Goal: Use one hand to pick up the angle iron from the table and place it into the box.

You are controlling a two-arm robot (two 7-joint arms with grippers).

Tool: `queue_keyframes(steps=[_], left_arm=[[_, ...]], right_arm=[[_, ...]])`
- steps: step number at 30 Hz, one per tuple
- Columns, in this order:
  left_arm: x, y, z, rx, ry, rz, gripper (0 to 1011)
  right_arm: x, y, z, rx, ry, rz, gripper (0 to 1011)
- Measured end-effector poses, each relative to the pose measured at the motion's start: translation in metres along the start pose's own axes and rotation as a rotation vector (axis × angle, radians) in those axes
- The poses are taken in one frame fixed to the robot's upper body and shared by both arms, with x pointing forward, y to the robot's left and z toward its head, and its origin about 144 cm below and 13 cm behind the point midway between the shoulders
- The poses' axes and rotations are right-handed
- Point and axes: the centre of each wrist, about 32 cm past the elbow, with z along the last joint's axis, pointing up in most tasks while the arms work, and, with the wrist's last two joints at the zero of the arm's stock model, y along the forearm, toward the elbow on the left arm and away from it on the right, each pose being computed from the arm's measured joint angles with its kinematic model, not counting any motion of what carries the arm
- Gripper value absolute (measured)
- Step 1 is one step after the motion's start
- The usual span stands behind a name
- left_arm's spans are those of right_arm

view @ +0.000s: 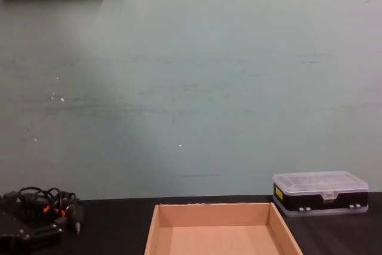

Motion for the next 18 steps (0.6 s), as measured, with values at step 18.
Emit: queue_keyframes(steps=[18], left_arm=[[0.0000,0.0000,0.0000,0.000,0.000,0.000,1011]], right_arm=[[-0.0017,-0.0020,0.0026,0.022,0.000,-0.004,563]])
